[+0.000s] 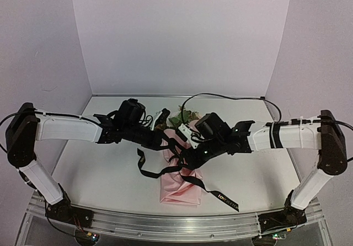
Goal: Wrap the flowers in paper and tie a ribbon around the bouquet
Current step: Cross the half-tied ribbon over the folded bouquet.
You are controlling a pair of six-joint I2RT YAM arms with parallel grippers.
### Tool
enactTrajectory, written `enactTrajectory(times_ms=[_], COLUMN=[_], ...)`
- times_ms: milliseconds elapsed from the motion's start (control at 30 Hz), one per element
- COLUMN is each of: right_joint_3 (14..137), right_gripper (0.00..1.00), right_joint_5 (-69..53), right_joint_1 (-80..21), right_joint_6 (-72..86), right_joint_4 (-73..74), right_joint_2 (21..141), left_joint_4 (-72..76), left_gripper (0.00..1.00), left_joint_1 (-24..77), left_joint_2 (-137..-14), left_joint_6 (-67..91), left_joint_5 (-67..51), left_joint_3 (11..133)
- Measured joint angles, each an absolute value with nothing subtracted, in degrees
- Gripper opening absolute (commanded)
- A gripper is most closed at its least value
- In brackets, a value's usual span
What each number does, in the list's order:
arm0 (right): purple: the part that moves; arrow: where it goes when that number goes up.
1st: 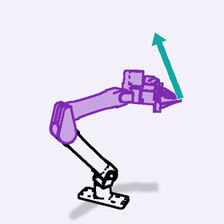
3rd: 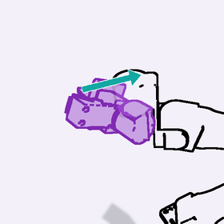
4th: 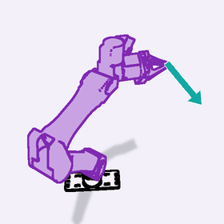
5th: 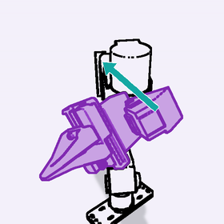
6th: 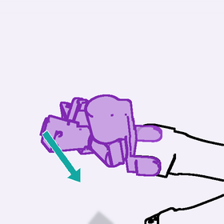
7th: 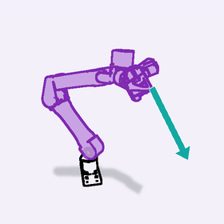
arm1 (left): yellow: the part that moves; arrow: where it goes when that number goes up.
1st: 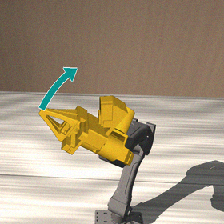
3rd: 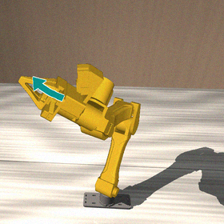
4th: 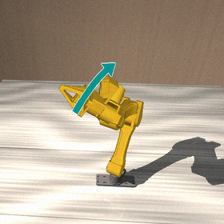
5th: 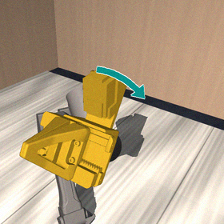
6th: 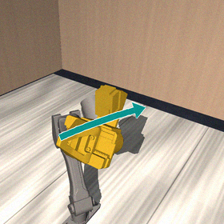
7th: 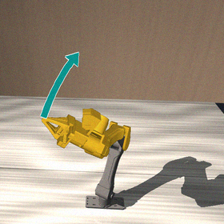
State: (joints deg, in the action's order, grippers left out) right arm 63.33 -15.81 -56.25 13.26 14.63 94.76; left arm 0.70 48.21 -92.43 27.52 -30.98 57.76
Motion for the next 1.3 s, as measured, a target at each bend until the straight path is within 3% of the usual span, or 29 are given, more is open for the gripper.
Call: enactTrajectory(times_ms=[67, 233, 267, 967, 1300], right_joint_3=[63.3, 63.4, 63.4, 68.1, 71.2], right_gripper=[0.35, 0.02, 0.0, 0.0, 0.0], right_joint_5=[-14.7, -11.9, -11.5, -2.4, -6.8], right_joint_1=[-56.4, -56.5, -56.5, -56.7, -57.0], right_joint_6=[13.1, 12.9, 12.8, 10.8, 11.7], right_joint_4=[14.3, 13.6, 13.6, 16.7, 20.7], right_joint_2=[95.8, 97.5, 97.5, 93.3, 93.7], left_joint_4=[0.7, 0.7, 0.7, 0.5, 3.9], left_gripper=[0.0, 0.0, 0.0, 0.06, 0.0], left_joint_1=[48.1, 48.0, 47.9, 47.6, 47.6], left_joint_2=[-92.5, -92.5, -92.5, -92.0, -91.4], left_joint_6=[27.8, 28.5, 28.5, 27.1, 26.2], left_joint_5=[-31.6, -32.6, -32.7, -34.3, -34.3], left_joint_3=[57.8, 57.8, 57.7, 54.2, 49.5])
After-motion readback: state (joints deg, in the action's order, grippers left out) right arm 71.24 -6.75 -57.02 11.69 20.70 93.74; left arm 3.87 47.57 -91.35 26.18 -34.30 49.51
